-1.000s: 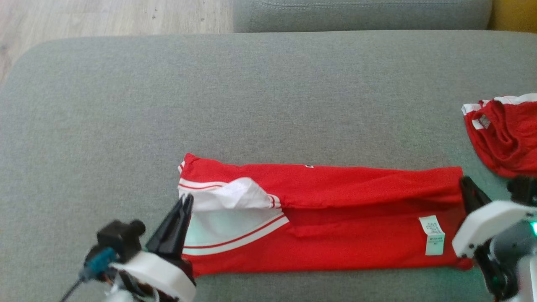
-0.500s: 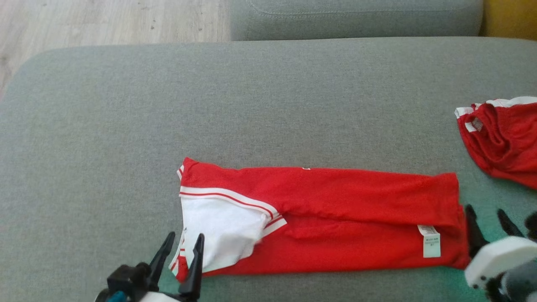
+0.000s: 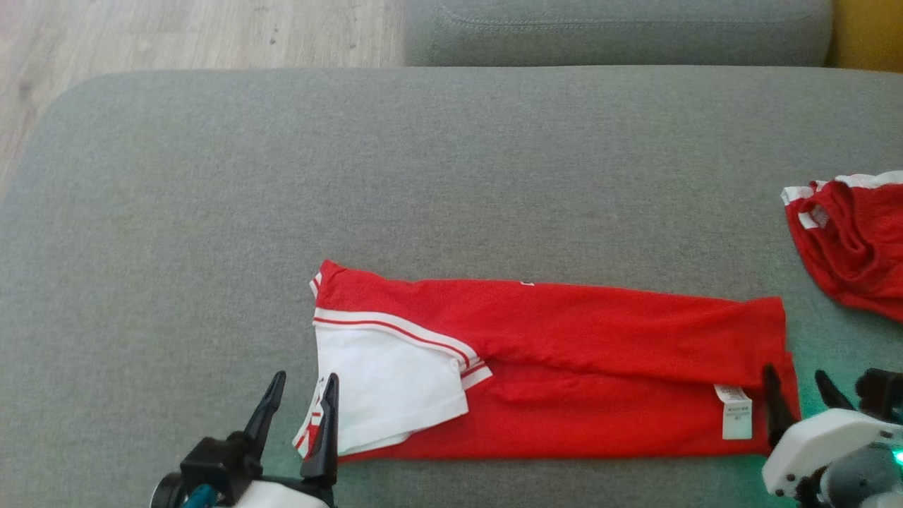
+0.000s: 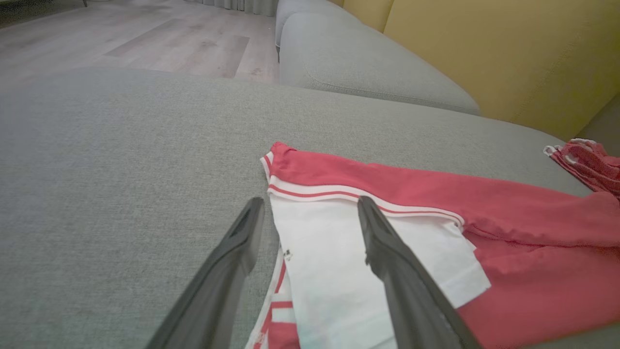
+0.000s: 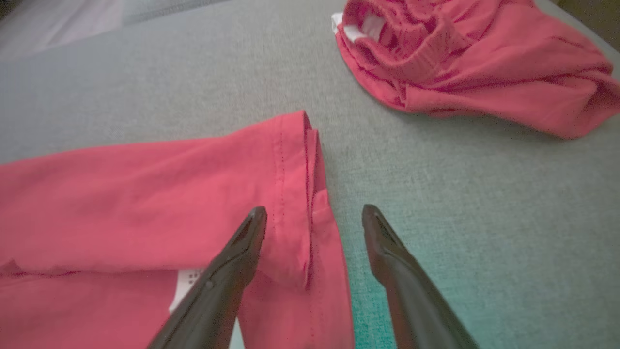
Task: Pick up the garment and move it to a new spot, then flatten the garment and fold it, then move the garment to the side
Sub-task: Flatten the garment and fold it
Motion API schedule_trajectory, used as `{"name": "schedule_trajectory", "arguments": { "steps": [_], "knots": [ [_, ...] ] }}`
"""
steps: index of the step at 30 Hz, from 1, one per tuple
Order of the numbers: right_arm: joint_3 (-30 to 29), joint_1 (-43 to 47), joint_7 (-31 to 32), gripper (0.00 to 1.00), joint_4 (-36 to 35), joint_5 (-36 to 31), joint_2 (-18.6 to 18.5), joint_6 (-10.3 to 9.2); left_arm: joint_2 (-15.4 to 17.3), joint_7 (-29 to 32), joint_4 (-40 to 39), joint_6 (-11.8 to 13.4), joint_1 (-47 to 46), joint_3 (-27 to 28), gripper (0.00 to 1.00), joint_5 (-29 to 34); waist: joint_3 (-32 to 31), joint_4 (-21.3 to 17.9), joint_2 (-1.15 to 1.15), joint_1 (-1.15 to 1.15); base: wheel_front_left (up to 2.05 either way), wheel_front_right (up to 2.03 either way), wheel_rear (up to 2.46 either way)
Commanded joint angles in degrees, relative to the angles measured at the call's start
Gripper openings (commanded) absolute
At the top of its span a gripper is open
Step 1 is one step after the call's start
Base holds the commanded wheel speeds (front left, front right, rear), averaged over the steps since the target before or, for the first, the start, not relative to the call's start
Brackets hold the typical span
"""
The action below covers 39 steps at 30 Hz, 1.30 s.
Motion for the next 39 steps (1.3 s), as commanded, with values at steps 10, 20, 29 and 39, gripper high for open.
{"name": "schedule_trajectory", "arguments": {
  "steps": [10,20,29,39],
  "knots": [
    [2.2,-6.2,4.8,1.0,7.4,-2.2,-0.6,0.39,1.9,0.2,-3.5,1.6,-2.5,2.9,1.0,0.7,0.9,1.0,0.0,0.0,0.0,0.0,0.0],
    [0.7,-10.1,6.2,0.0,8.6,-2.1,-0.6,0.39,2.1,0.5,-4.9,2.5,-2.9,2.7,1.0,1.1,0.7,-0.6,0.0,0.0,0.0,0.0,0.0],
    [-7.0,-7.5,9.4,0.0,-4.4,-2.9,-1.8,0.39,1.9,0.3,-5.1,2.8,-2.5,2.6,1.0,0.8,-0.2,-2.8,0.0,0.0,0.0,0.0,0.0],
    [0.2,-4.1,12.8,0.0,-15.0,1.2,-0.8,0.39,1.7,0.6,-4.4,2.8,-2.9,2.2,1.0,0.6,-2.5,-2.7,0.0,0.0,0.0,0.0,0.0]
  ]
}}
